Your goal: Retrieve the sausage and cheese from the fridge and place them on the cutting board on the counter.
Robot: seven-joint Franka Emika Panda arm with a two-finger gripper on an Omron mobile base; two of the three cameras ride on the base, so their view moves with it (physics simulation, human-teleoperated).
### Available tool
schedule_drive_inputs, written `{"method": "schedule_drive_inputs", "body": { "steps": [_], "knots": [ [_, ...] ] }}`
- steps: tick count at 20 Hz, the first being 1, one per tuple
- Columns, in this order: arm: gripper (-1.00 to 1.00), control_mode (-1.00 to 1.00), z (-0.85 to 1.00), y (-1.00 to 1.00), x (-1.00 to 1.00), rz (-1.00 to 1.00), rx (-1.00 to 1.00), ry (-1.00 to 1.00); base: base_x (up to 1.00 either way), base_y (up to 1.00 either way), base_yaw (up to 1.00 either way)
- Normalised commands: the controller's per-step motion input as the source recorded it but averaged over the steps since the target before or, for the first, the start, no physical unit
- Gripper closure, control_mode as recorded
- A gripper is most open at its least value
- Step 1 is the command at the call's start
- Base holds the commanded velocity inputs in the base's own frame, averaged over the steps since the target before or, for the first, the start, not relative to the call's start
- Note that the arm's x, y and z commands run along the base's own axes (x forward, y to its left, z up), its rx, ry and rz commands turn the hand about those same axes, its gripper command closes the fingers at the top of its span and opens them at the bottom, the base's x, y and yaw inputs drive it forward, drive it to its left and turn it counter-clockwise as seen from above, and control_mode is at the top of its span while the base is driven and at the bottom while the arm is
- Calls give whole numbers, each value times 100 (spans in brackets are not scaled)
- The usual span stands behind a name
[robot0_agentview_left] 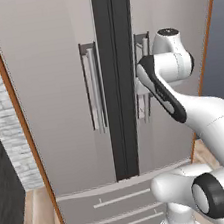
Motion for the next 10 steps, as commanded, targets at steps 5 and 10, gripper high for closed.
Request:
{"method": "schedule_drive_inputs", "body": {
  "steps": [5, 10],
  "knots": [
    [-100, 100, 0, 0, 0, 0, 0, 0, -2, 19, 0],
    [-100, 100, 0, 0, 0, 0, 0, 0, -2, 65, 0]
  ]
}}
